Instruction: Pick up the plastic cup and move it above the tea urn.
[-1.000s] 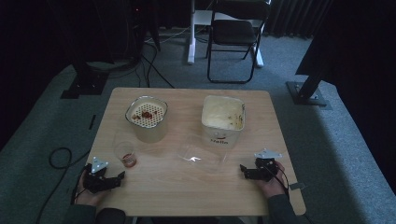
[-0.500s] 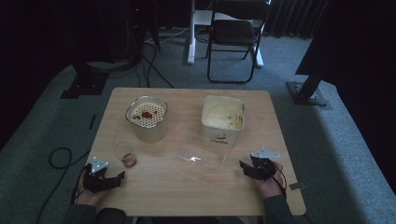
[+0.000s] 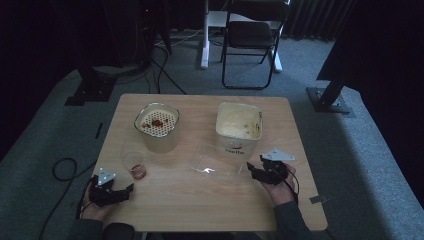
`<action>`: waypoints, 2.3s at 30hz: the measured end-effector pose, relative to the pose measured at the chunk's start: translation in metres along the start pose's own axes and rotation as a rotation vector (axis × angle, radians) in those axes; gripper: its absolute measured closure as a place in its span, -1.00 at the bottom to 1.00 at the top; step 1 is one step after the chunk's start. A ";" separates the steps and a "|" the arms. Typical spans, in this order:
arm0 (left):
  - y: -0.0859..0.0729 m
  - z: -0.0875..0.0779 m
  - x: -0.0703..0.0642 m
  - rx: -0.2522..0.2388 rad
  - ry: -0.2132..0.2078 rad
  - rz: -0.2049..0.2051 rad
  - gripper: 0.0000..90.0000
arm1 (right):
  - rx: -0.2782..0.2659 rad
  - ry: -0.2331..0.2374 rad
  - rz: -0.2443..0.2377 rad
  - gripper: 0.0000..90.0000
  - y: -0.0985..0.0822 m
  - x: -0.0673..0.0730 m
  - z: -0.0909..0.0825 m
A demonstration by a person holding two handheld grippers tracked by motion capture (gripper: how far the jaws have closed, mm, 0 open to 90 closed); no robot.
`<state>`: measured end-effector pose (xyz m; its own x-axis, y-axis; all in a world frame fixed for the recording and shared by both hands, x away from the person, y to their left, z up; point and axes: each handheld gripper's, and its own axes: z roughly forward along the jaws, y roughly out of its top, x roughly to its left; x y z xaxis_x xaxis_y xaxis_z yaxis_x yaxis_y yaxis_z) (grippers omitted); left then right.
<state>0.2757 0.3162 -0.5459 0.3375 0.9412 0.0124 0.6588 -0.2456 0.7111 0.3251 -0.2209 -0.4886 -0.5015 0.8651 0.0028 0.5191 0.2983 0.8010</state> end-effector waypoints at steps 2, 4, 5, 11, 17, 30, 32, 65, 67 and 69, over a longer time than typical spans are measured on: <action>0.000 0.000 0.000 0.000 0.000 0.000 -0.67 | -0.002 0.011 -0.004 -0.16 0.006 0.005 0.004; 0.000 0.000 0.000 0.000 0.000 0.000 -0.67 | -0.006 0.018 -0.008 -0.16 0.009 0.009 0.007; 0.000 0.000 0.000 0.000 0.000 0.000 -0.67 | -0.006 0.018 -0.008 -0.16 0.009 0.009 0.007; 0.000 0.000 0.000 0.000 0.000 0.000 -0.67 | 0.005 0.053 -0.007 -0.17 0.016 0.021 0.021; 0.000 0.000 0.000 0.000 0.000 0.000 -0.67 | 0.090 0.002 -0.060 -0.16 0.013 0.027 0.036; 0.000 0.000 0.000 0.000 0.000 0.000 -0.67 | 0.145 0.026 -0.005 0.61 0.010 0.011 0.039; 0.000 0.000 0.000 0.000 0.000 0.000 -0.67 | 0.141 0.020 -0.003 0.61 0.010 0.011 0.039; 0.000 0.000 0.000 0.000 0.000 0.000 -0.67 | -0.169 0.070 -0.001 0.85 0.040 0.017 -0.025; 0.000 0.000 0.000 0.000 0.000 0.000 -0.67 | -0.186 0.070 -0.003 0.85 0.044 0.017 -0.031; 0.000 0.000 0.000 -0.001 0.000 -0.002 -0.67 | -0.204 0.068 -0.001 0.85 0.049 0.017 -0.037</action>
<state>0.2758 0.3160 -0.5460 0.3363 0.9417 0.0115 0.6584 -0.2438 0.7121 0.3167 -0.2066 -0.4273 -0.5509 0.8338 0.0364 0.3708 0.2054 0.9057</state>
